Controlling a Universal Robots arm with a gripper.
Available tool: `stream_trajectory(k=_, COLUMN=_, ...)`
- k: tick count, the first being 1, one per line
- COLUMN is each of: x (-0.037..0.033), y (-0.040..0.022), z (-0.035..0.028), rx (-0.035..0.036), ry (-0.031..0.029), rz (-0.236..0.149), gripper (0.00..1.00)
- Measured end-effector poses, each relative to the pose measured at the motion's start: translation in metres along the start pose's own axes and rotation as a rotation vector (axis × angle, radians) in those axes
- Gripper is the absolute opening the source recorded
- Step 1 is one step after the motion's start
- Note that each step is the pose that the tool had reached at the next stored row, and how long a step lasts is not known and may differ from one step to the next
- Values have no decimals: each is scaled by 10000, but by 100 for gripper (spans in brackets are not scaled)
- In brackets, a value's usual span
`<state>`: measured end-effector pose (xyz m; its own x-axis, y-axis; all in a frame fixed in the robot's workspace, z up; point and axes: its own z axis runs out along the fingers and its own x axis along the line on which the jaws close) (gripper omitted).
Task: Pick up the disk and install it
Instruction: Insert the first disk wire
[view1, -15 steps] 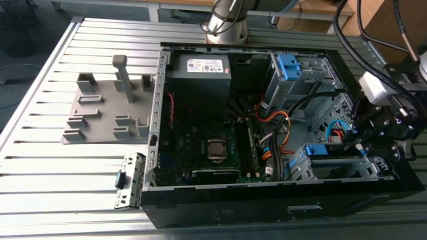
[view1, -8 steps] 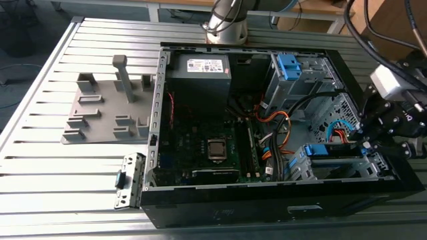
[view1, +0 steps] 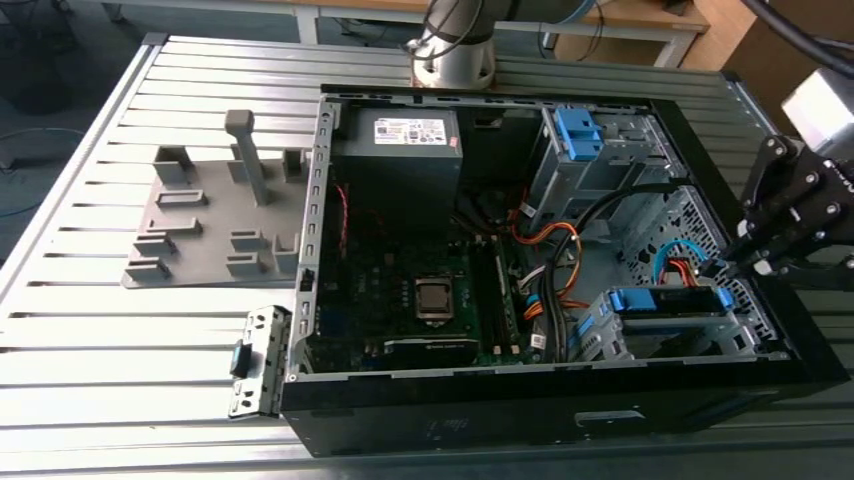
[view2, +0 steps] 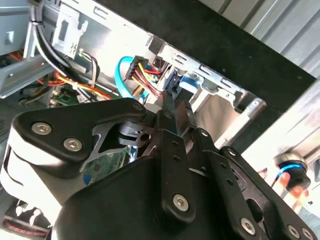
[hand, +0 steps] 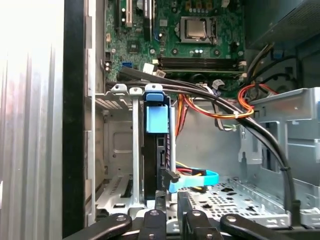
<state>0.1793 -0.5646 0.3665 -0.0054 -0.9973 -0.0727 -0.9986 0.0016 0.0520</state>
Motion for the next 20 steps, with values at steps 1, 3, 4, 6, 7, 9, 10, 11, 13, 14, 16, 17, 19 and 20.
stream_trajectory(k=1, x=0, y=0, z=-10, rx=0, ry=-3, rz=0, gripper=24)
stream_trajectory(k=3, x=0, y=1, z=-9, rx=0, ry=-6, rz=0, gripper=24)
stream_trajectory(k=4, x=0, y=1, z=-9, rx=-1, ry=-7, rz=0, gripper=22)
stream_trajectory(k=6, x=-1, y=-1, z=-11, rx=-14, ry=-4, rz=2, gripper=16)
stream_trajectory(k=7, x=-1, y=-3, z=-12, rx=-24, ry=-2, rz=2, gripper=11)
stream_trajectory(k=9, x=-1, y=-8, z=-12, rx=-45, ry=-3, rz=3, gripper=11)
stream_trajectory(k=10, x=1, y=-15, z=-11, rx=-64, ry=-5, rz=4, gripper=11)
stream_trajectory(k=11, x=2, y=-32, z=-13, rx=-103, ry=-4, rz=8, gripper=11)
stream_trajectory(k=13, x=2, y=-87, z=-16, rx=-229, ry=-3, rz=17, gripper=11)
stream_trajectory(k=14, x=2, y=-101, z=-17, rx=-262, ry=-2, rz=18, gripper=11)
stream_trajectory(k=16, x=1, y=-106, z=-17, rx=-276, ry=-3, rz=21, gripper=11)
stream_trajectory(k=17, x=1, y=-106, z=-17, rx=-277, ry=-4, rz=21, gripper=11)
stream_trajectory(k=19, x=2, y=-107, z=-17, rx=-280, ry=-4, rz=21, gripper=11)
stream_trajectory(k=20, x=2, y=-107, z=-17, rx=-280, ry=-3, rz=21, gripper=11)
